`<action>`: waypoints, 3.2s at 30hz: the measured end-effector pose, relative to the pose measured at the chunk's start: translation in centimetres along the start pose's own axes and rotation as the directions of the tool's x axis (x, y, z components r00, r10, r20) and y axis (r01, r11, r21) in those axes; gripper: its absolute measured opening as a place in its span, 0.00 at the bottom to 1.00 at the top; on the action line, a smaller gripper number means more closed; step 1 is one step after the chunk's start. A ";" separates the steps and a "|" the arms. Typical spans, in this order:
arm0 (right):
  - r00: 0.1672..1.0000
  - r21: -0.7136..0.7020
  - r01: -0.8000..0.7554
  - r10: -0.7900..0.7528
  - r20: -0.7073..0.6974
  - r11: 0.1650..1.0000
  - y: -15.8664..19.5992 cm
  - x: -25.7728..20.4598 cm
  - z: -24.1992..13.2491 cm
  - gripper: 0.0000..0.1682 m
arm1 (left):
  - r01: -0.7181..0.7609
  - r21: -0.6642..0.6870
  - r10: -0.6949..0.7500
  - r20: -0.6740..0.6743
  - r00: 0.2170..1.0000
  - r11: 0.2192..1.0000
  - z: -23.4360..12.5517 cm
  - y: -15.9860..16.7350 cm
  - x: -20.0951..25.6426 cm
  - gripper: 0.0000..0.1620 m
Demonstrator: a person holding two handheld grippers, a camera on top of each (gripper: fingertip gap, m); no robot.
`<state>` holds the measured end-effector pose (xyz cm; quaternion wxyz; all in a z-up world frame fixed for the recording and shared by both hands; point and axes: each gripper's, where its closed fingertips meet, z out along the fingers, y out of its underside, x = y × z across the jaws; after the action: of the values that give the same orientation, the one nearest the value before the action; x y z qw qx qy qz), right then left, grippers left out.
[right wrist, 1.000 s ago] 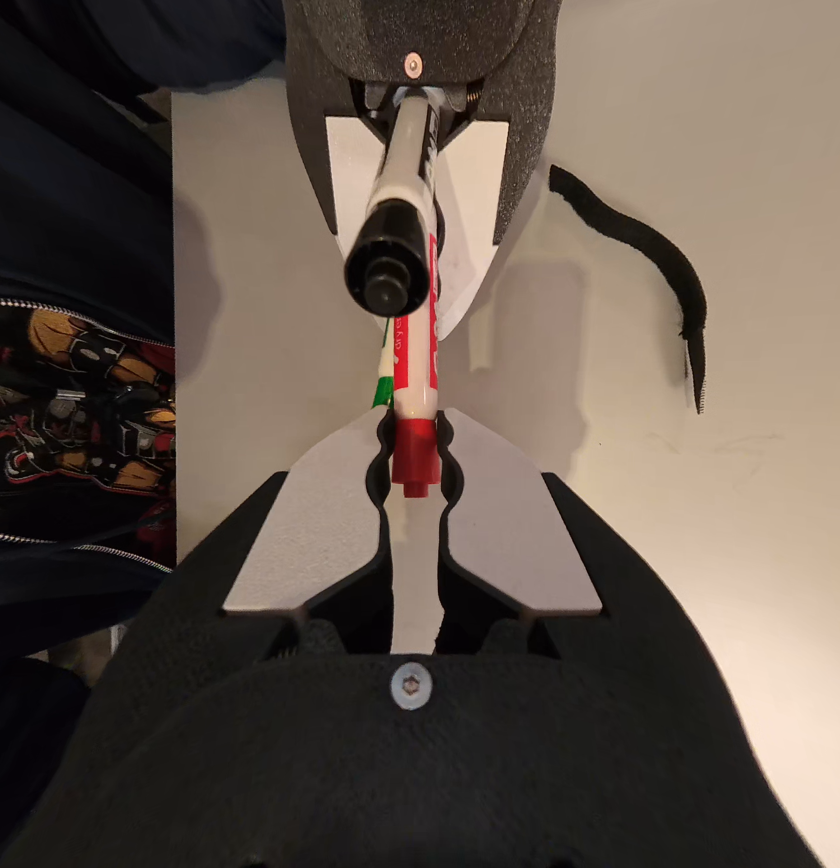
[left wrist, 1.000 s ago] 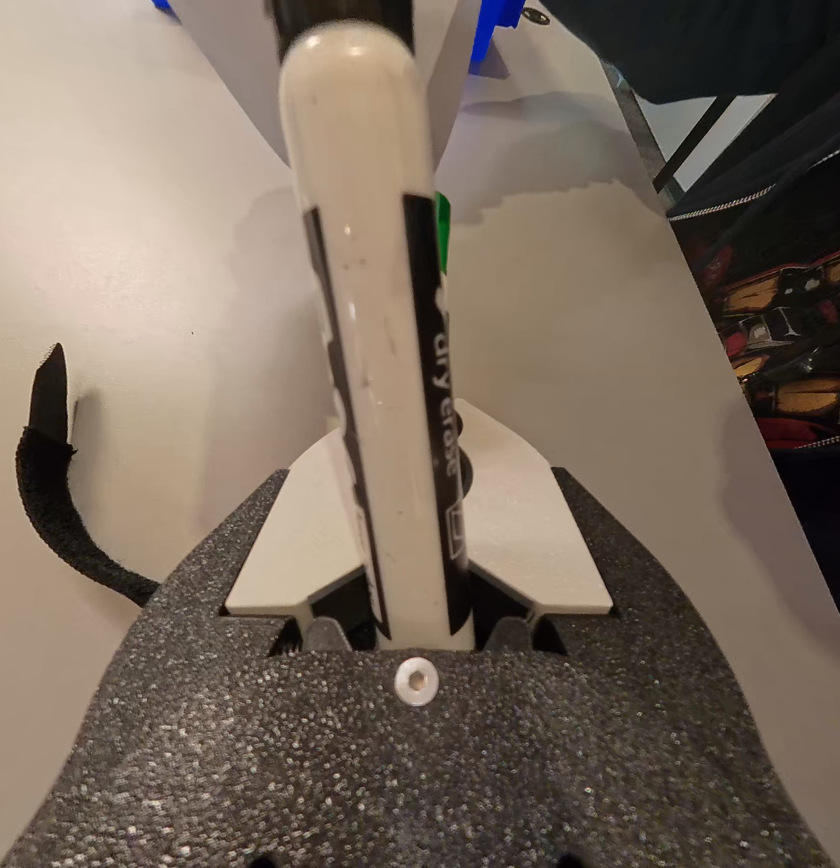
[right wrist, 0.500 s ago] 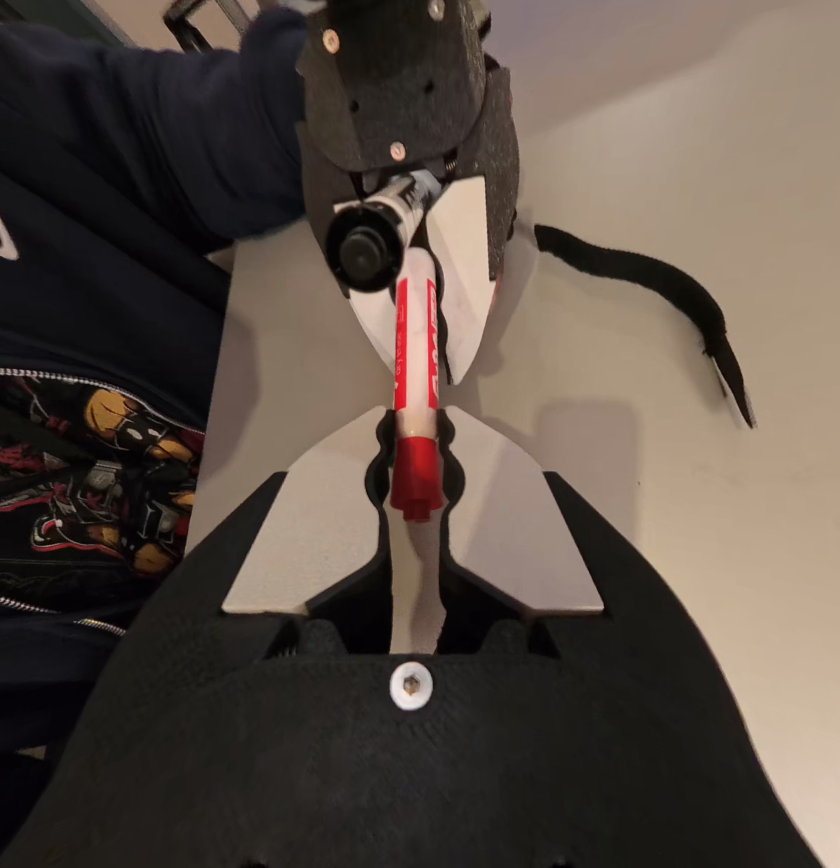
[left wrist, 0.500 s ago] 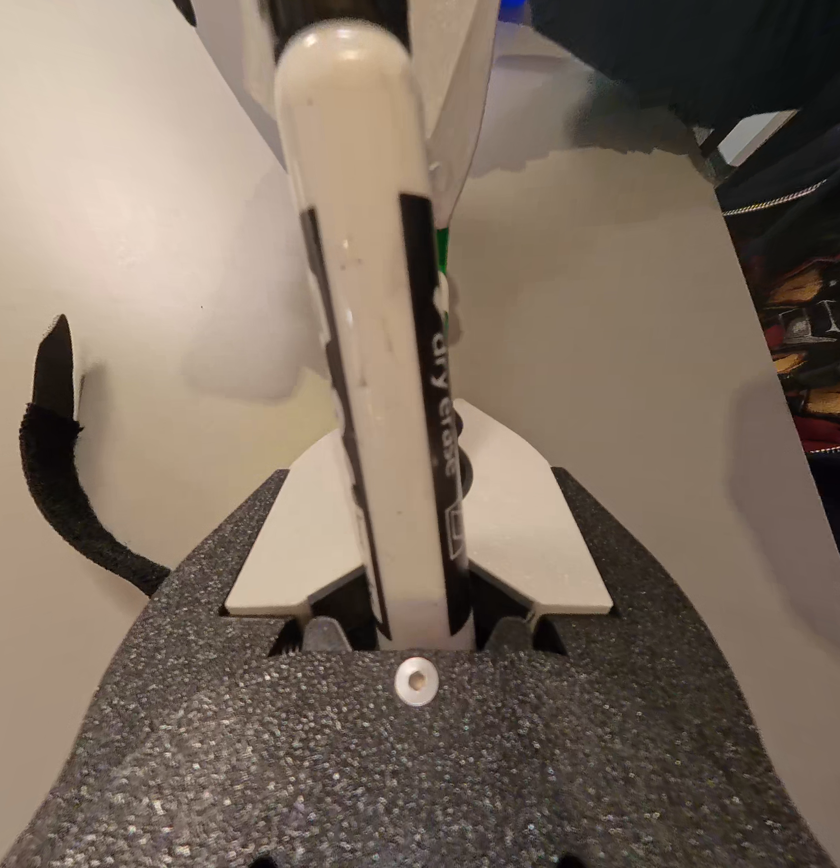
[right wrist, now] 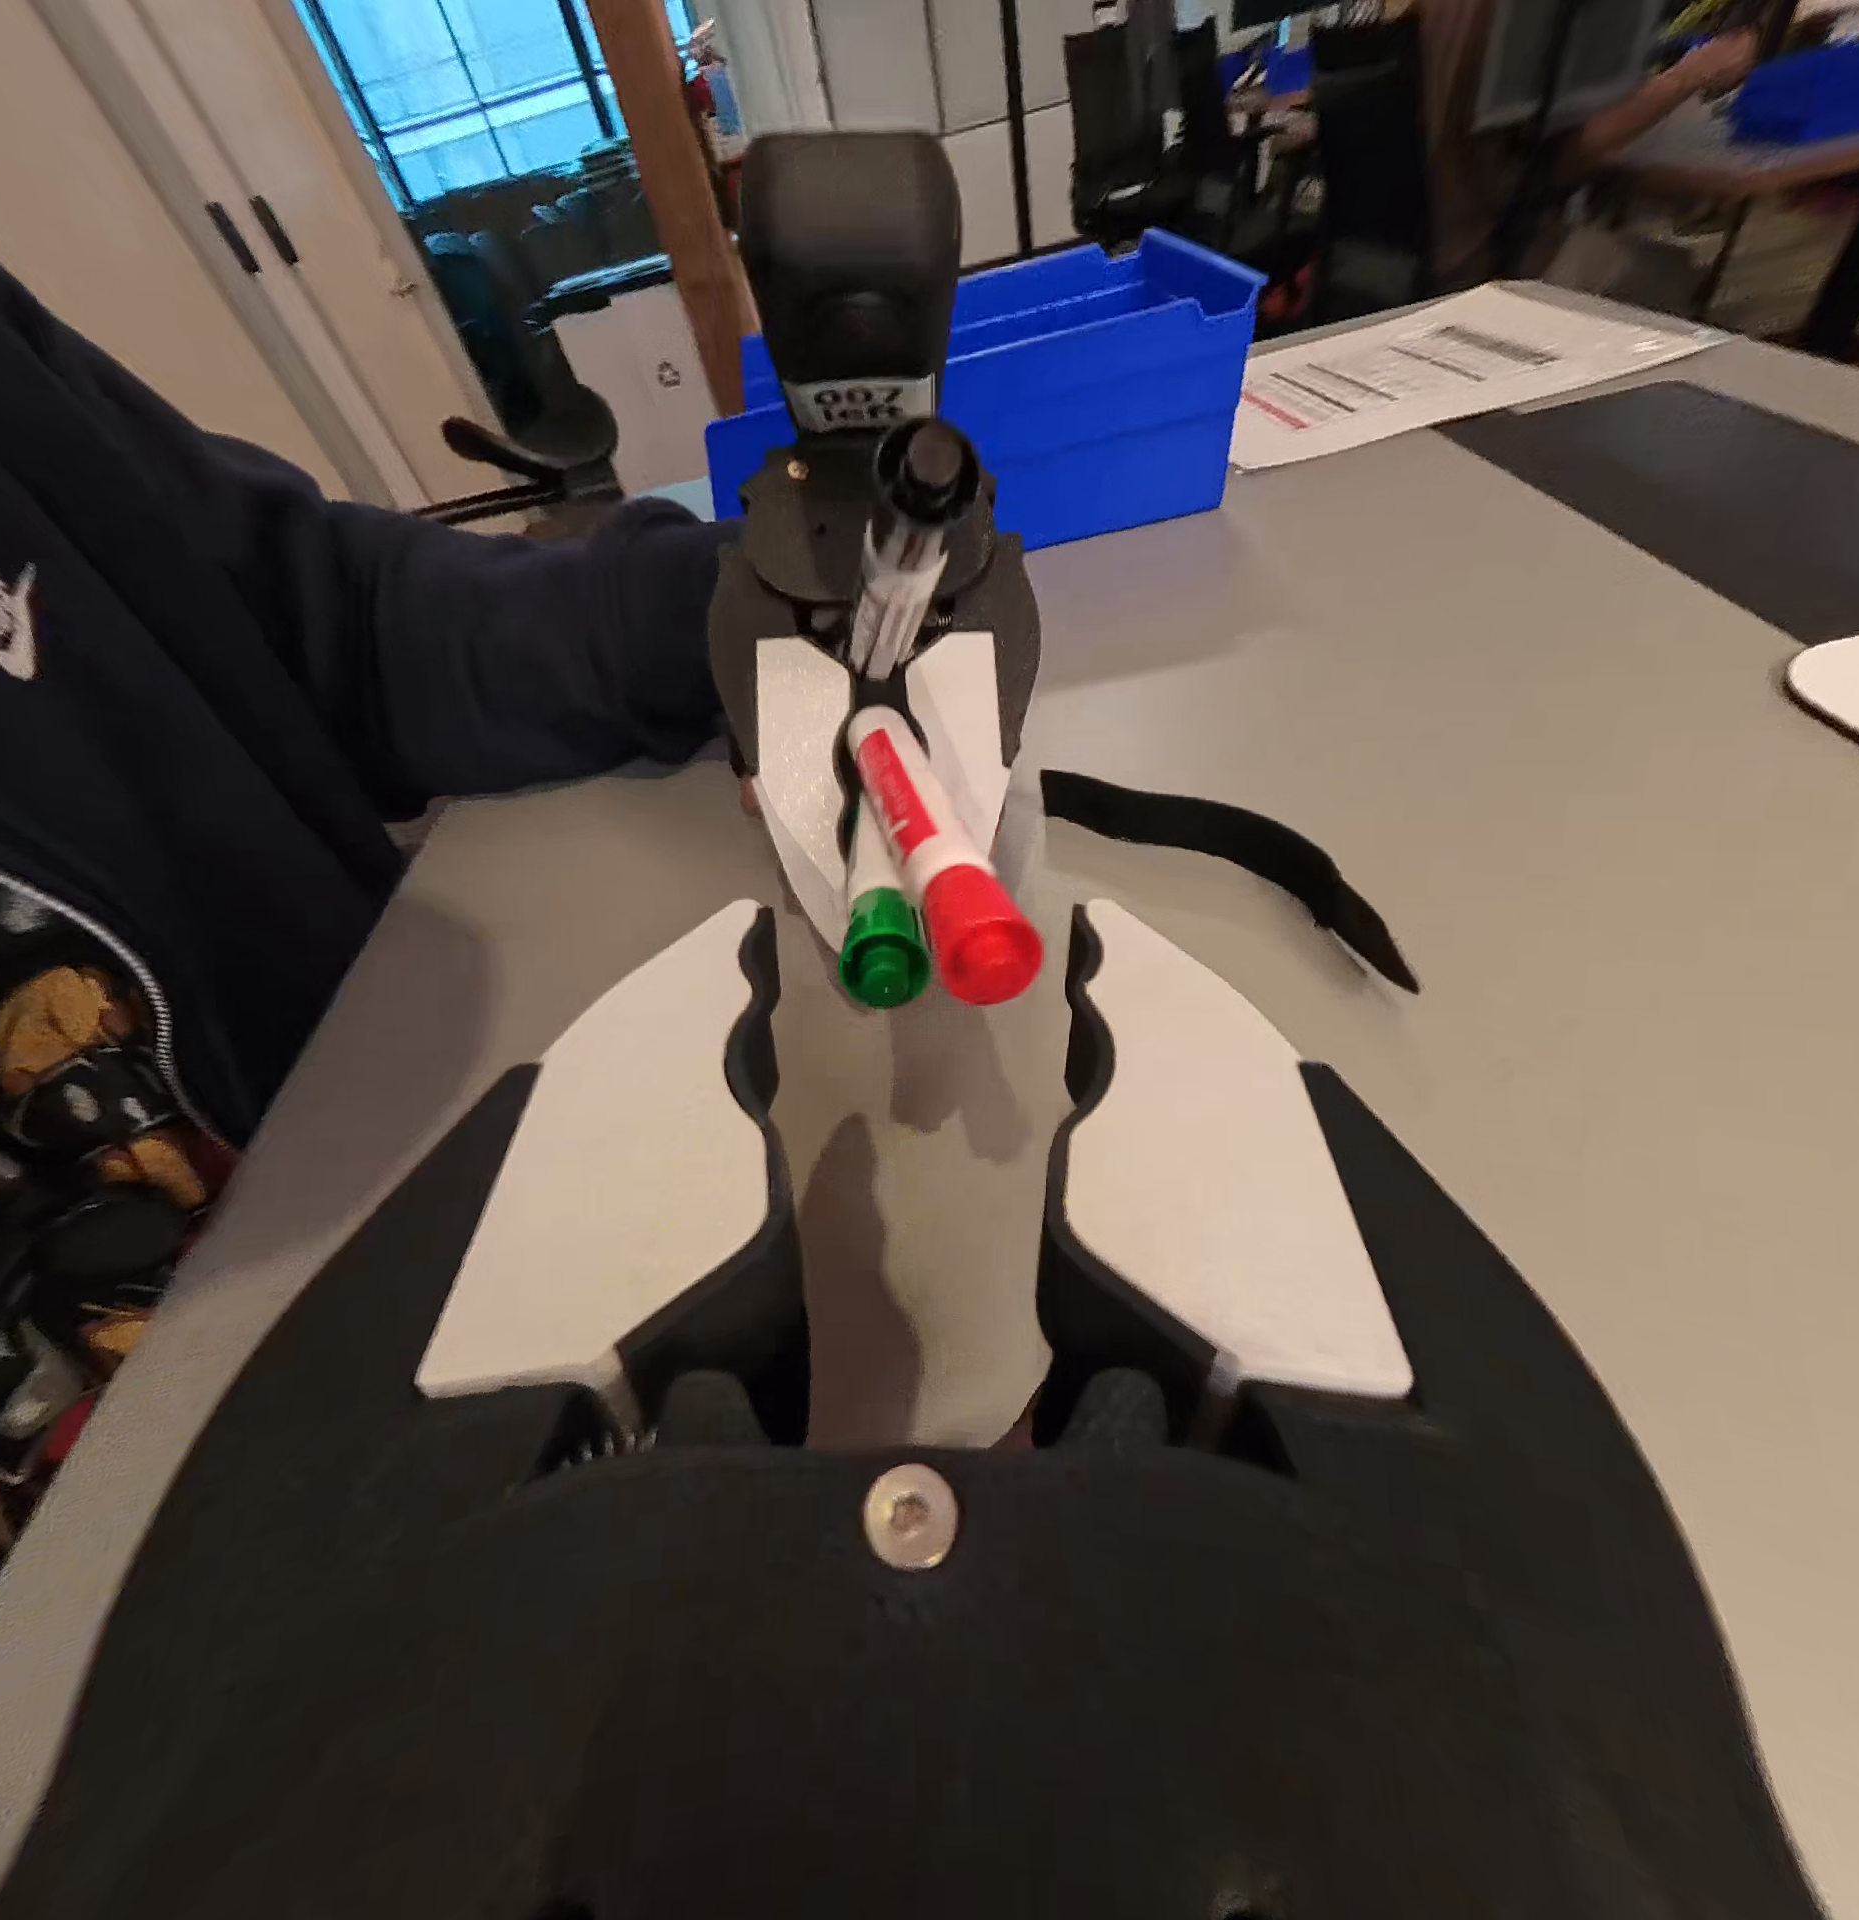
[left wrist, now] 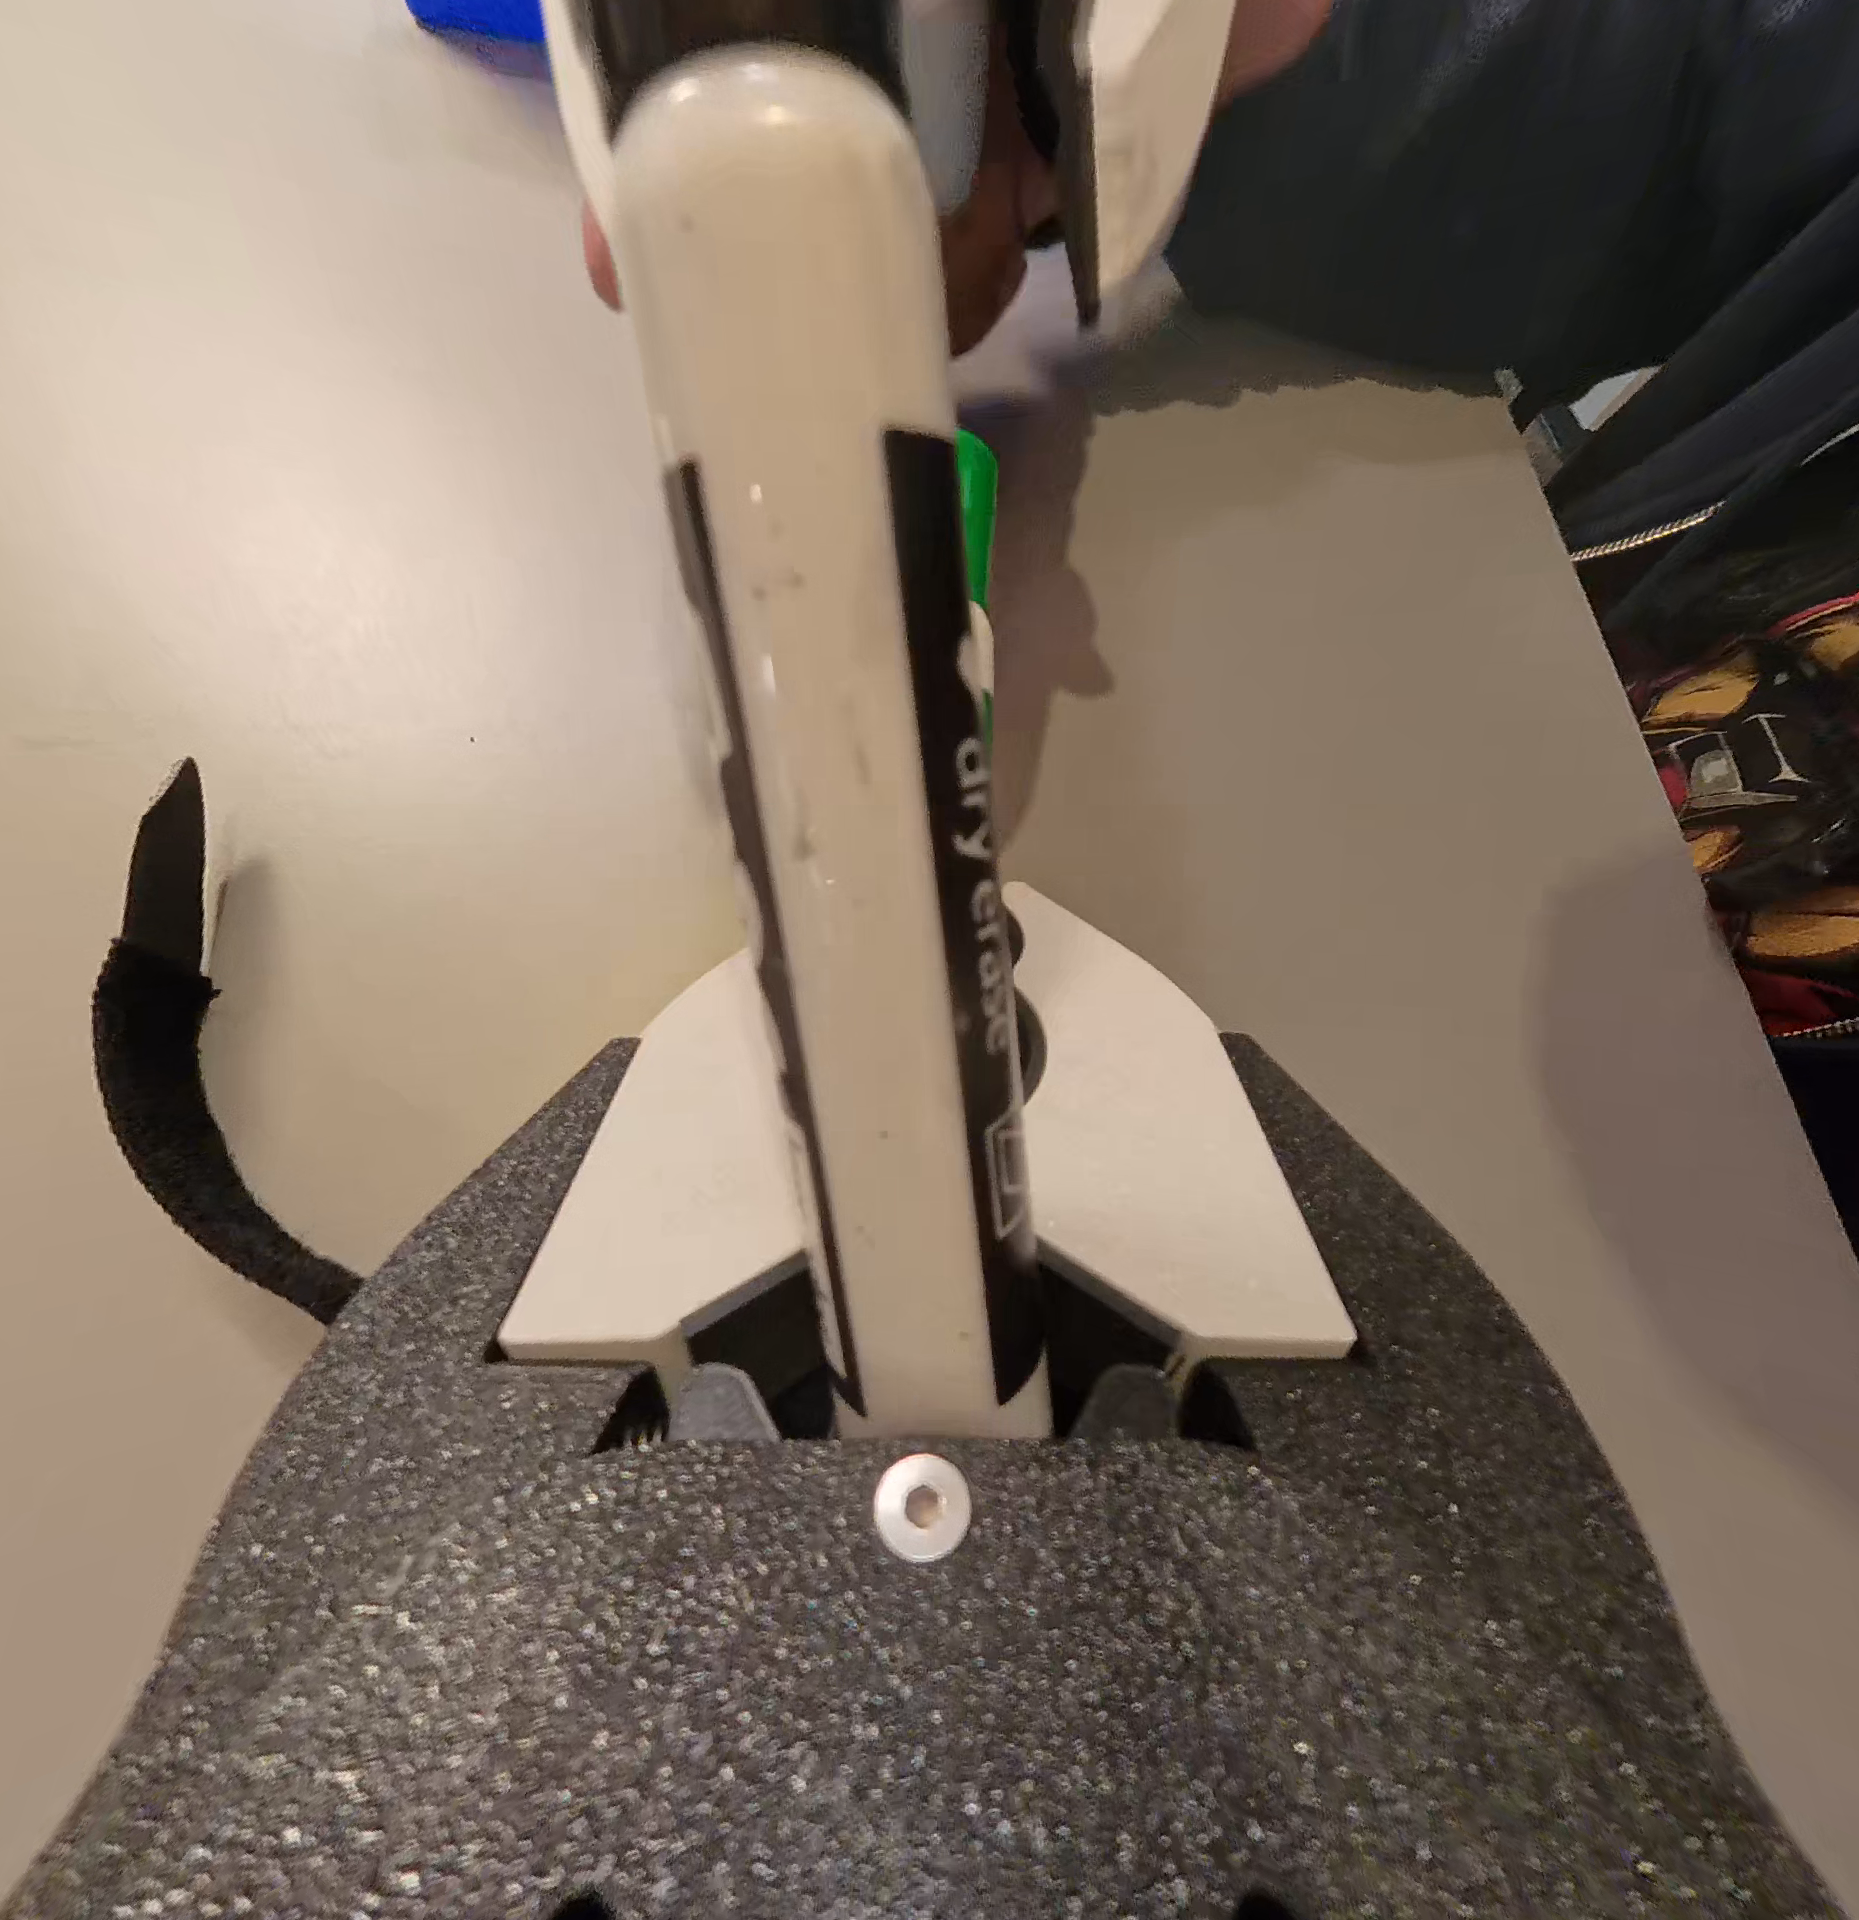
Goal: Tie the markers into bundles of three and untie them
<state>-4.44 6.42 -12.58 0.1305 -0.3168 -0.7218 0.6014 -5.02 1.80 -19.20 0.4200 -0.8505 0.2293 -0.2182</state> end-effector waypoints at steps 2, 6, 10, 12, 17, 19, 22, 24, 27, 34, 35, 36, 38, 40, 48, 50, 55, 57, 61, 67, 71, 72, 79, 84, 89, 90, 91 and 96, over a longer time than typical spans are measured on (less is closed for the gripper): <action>0.998 -0.010 0.046 -0.047 -0.041 0.999 1.0 -0.5 0.1 0.33 | -0.004 0.004 0.004 -0.011 1.000 1.000 0.1 -0.2 0.3 0.12; 0.986 -0.106 0.103 -0.116 -0.122 0.989 2.2 0.2 0.8 0.31 | -0.012 -0.007 0.012 -0.008 1.000 1.000 0.4 -0.1 0.4 0.12; 0.990 -0.132 0.065 -0.081 -0.119 0.989 2.9 0.4 1.0 0.25 | -0.009 -0.021 0.009 -0.001 1.000 1.000 0.6 0.0 0.4 0.12; 0.992 -0.142 0.059 -0.074 -0.105 0.988 3.1 0.2 1.2 0.22 | 0.006 -0.036 -0.005 0.006 1.000 0.999 0.8 0.2 0.3 0.12; 0.987 -0.261 0.079 -0.111 -0.113 0.962 5.1 -0.2 2.4 0.15 | 0.024 -0.087 -0.022 0.021 1.000 0.996 1.2 0.8 0.1 0.12; 0.981 -0.313 0.105 -0.150 -0.125 0.944 5.8 -0.3 2.8 0.15 | 0.014 -0.100 -0.012 0.022 1.000 0.995 1.3 1.0 0.2 0.12; 0.976 -0.344 0.111 -0.167 -0.137 0.932 6.1 -0.4 3.1 0.15 | 0.011 -0.109 -0.009 0.019 1.000 0.994 1.4 1.1 0.3 0.12; 0.977 -0.353 0.109 -0.167 -0.136 0.929 6.2 -0.4 3.0 0.15 | 0.006 -0.111 -0.004 0.019 1.000 0.994 1.4 1.1 0.3 0.12; 0.981 -0.364 0.091 -0.145 -0.125 0.927 6.3 -0.6 2.9 0.16 | -0.005 -0.109 0.007 0.015 1.000 0.994 1.5 1.0 0.5 0.12; 0.982 -0.420 0.104 -0.159 -0.098 0.901 7.1 -1.2 3.0 0.16 | -0.012 -0.095 0.013 0.015 1.000 0.995 1.4 0.8 0.5 0.12; 0.982 -0.424 0.114 -0.166 -0.089 0.899 7.1 -1.4 3.1 0.13 | -0.013 -0.095 0.014 0.017 1.000 0.995 1.4 0.8 0.5 0.12; 0.980 -0.431 0.126 -0.180 -0.087 0.894 7.2 -1.5 3.1 0.13 | -0.016 -0.097 0.018 0.015 1.000 0.995 1.4 0.8 0.6 0.12; 0.970 -0.460 0.150 -0.220 -0.101 0.875 7.5 -1.3 3.2 0.12 | -0.019 -0.106 0.021 0.019 1.000 0.994 1.5 0.9 0.6 0.12; 0.962 -0.484 0.164 -0.247 -0.113 0.860 7.7 -1.2 3.2 0.11 | -0.023 -0.111 0.025 0.022 0.999 0.994 1.5 1.0 0.6 0.12; 0.961 -0.536 0.166 -0.257 -0.101 0.828 8.4 -1.5 3.5 0.10 | -0.055 -0.145 0.057 0.016 0.998 0.988 1.8 1.4 0.9 0.12; 0.957 -0.550 0.167 -0.269 -0.109 0.819 8.4 -1.5 3.5 0.10 | -0.060 -0.152 0.064 0.016 0.998 0.987 1.8 1.5 1.0 0.12; 0.952 -0.588 0.169 -0.286 -0.110 0.791 8.6 -1.6 3.5 0.10 | -0.088 -0.191 0.096 0.028 0.995 0.978 2.0 2.1 1.0 0.13; 0.950 -0.598 0.175 -0.293 -0.105 0.782 8.7 -1.6 3.5 0.10 | -0.111 -0.221 0.121 0.034 0.992 0.969 2.1 2.5 1.1 0.13; 0.950 -0.596 0.181 -0.296 -0.100 0.783 8.6 -1.8 3.6 0.10 | -0.107 -0.233 0.116 0.026 0.993 0.967 2.0 2.6 1.3 0.13; 0.945 -0.589 0.203 -0.314 -0.091 0.782 8.2 -2.0 3.6 0.10 | -0.117 -0.256 0.129 0.027 0.991 0.959 1.7 2.9 1.5 0.13; 0.944 -0.588 0.213 -0.319 -0.082 0.780 8.3 -2.0 3.7 0.10 | -0.122 -0.271 0.135 0.030 0.990 0.955 1.6 3.0 1.5 0.13; 0.944 -0.587 0.214 -0.319 -0.080 0.781 8.3 -2.0 3.8 0.10 | -0.119 -0.277 0.133 0.029 0.991 0.953 1.6 3.1 1.5 0.13; 0.953 -0.554 0.203 -0.293 -0.078 0.807 7.6 -2.0 3.4 0.10 | -0.066 -0.187 0.064 -0.019 0.998 0.980 1.8 2.2 1.7 0.12; 0.954 -0.517 0.206 -0.288 -0.083 0.831 6.6 -2.2 3.0 0.11 | -0.053 -0.106 0.049 -0.046 0.998 0.993 1.6 1.1 1.8 0.12; 0.950 -0.491 0.213 -0.297 -0.100 0.845 5.8 -2.3 2.9 0.11 | -0.056 -0.047 0.054 -0.054 0.997 0.997 1.3 0.2 1.9 0.12; 0.947 -0.489 0.217 -0.303 -0.104 0.845 5.7 -2.2 2.9 0.12 | -0.054 -0.040 0.052 -0.054 0.997 0.998 1.3 0.1 1.9 0.12; 0.946 -0.488 0.220 -0.307 -0.105 0.845 5.6 -2.2 2.8 0.13 | -0.054 -0.033 0.052 -0.055 0.997 0.998 1.3 0.0 1.9 0.12; 0.943 -0.474 0.227 -0.313 -0.111 0.851 5.2 -2.3 2.7 0.15 | -0.061 -0.022 0.060 -0.052 0.997 0.998 1.2 -0.1 1.9 0.12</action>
<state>-2.67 3.29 -17.78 0.2022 -0.2877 -0.8643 0.3595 -2.78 1.55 -19.43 0.4104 -0.8421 0.2683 -0.2246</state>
